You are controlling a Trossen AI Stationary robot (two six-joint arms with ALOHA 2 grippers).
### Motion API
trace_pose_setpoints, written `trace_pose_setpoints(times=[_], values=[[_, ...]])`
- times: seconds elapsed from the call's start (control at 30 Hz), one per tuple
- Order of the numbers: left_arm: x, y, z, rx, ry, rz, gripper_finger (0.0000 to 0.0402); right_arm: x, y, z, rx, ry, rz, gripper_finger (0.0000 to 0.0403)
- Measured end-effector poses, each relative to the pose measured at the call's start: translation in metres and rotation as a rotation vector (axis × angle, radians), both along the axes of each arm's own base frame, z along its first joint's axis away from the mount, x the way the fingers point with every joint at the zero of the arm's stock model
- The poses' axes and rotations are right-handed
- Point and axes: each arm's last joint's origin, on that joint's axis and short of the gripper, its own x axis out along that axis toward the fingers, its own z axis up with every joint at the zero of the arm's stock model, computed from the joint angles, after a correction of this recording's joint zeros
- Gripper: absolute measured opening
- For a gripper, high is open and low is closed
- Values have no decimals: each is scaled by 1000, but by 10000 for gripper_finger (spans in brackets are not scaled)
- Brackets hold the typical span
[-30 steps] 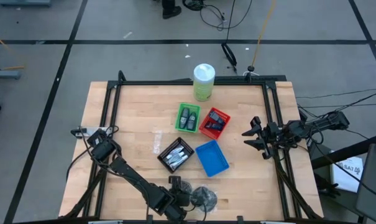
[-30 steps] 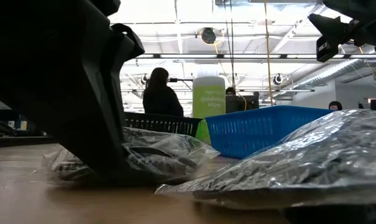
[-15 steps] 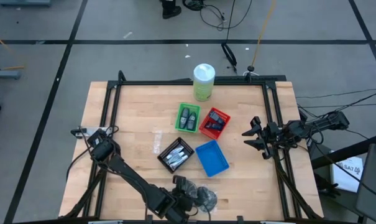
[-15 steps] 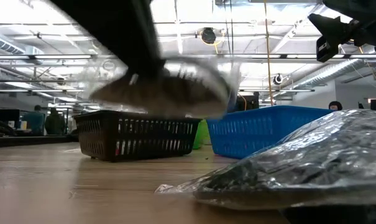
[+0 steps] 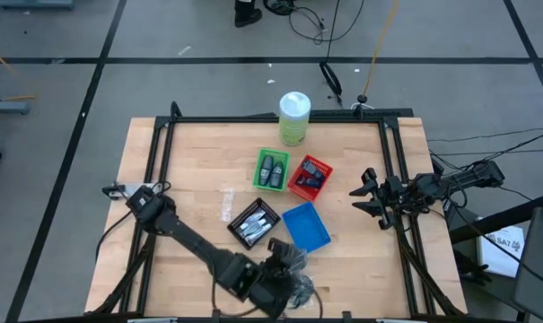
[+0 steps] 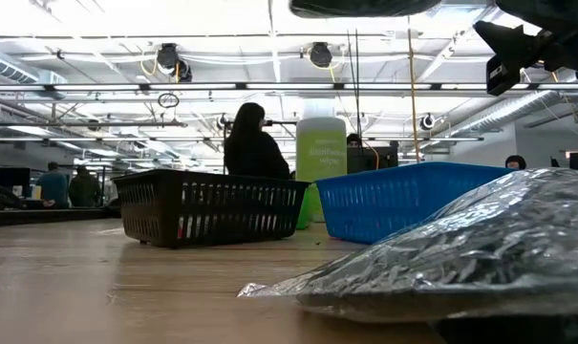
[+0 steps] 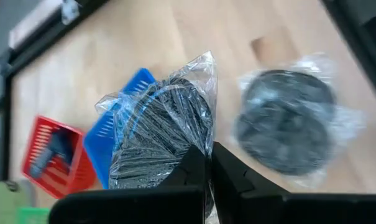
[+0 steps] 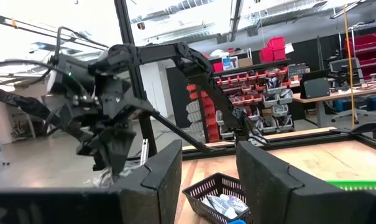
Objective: Pick & Place Travel size toiletries
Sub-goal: Put the left black hairbrush into the blue bin
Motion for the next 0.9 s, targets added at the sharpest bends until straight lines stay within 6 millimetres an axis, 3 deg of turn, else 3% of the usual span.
trace_pose_setpoints(times=[0.2, 0.57, 0.9], values=[[21, 36, 5, 70, 28, -41, 1, 0, 0, 0, -1, 1, 0, 141], [54, 108, 3, -43, 93, -47, 1, 0, 0, 0, -1, 0, 0, 141], [71, 144, -40, -141, 102, -52, 0, 0, 0, 0, 0, 0, 0, 141]])
